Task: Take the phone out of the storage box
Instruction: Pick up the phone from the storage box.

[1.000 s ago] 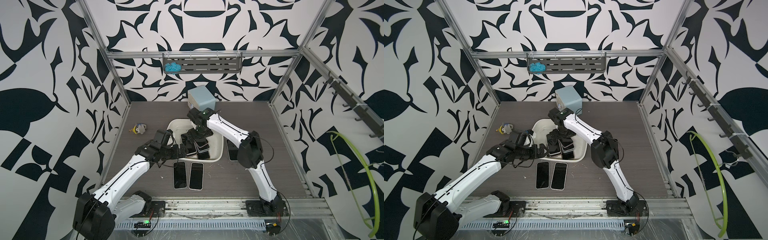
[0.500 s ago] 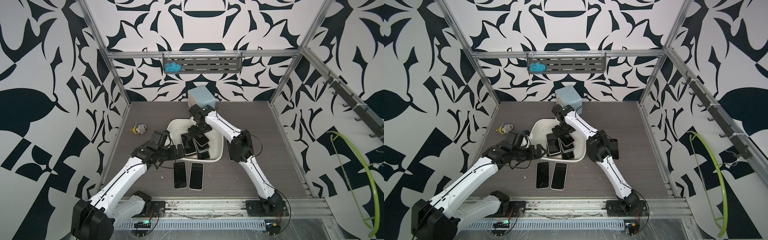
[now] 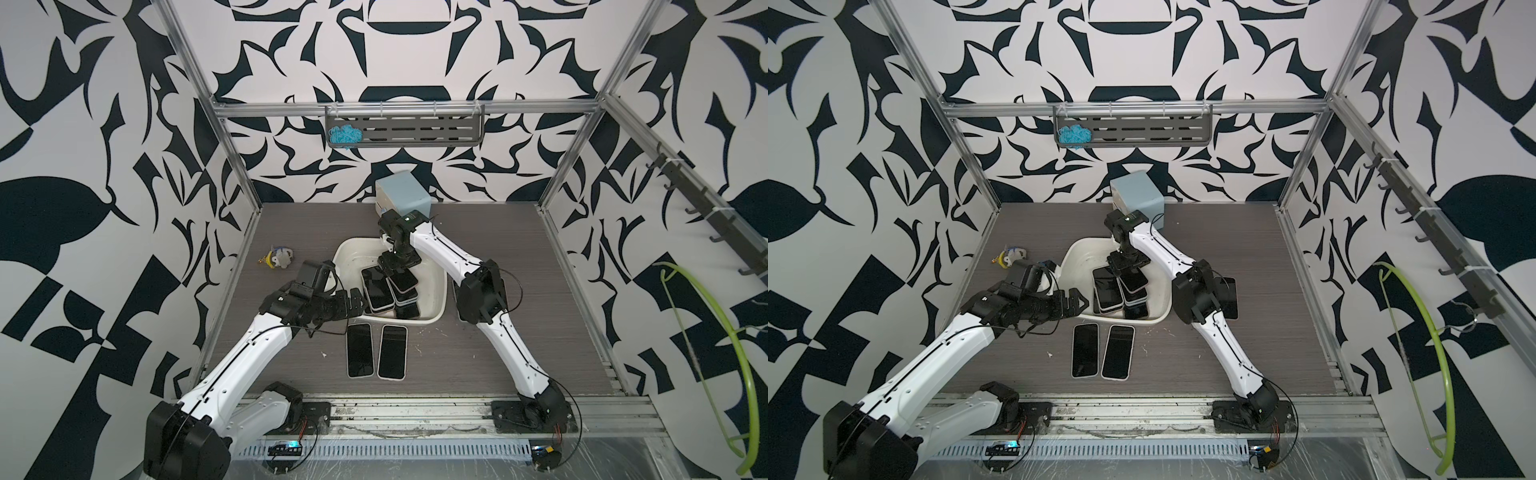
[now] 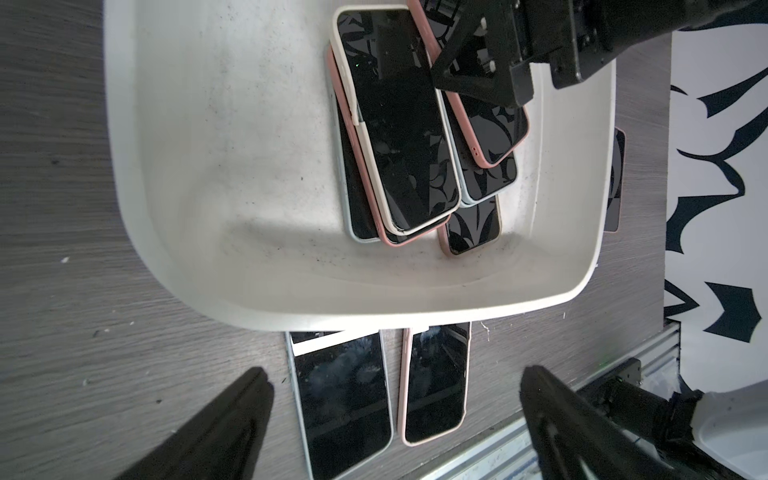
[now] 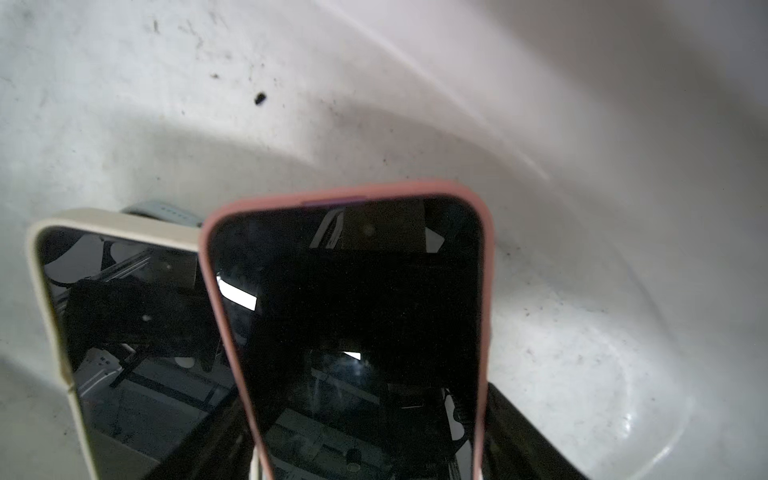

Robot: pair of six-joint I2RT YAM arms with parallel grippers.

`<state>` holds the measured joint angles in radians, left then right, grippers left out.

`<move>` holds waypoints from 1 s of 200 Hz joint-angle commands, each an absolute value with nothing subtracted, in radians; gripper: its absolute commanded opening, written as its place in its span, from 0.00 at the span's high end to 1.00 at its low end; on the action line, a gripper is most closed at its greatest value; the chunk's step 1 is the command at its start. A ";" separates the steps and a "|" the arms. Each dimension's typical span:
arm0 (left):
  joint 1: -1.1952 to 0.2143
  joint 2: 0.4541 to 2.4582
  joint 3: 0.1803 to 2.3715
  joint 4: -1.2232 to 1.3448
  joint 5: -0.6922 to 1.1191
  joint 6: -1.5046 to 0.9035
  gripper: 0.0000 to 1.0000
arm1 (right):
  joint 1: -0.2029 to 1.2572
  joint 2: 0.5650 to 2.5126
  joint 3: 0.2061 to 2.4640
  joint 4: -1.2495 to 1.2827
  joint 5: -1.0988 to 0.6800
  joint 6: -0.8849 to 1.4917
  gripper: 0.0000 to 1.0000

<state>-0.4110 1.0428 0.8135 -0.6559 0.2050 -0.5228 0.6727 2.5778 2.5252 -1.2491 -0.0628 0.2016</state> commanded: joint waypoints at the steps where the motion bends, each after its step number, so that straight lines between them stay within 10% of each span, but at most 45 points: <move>1: -0.396 1.033 0.829 -0.680 0.224 -0.504 0.00 | 0.676 2.529 2.504 -1.266 -0.037 0.244 0.33; 132: -0.333 0.969 0.803 -0.675 0.242 -0.519 0.00 | 0.638 2.382 2.565 -1.238 -0.061 0.381 0.40; 200: -0.331 1.078 0.793 -0.502 0.309 -0.599 0.00 | 0.634 2.038 2.139 -1.170 -0.031 0.418 0.40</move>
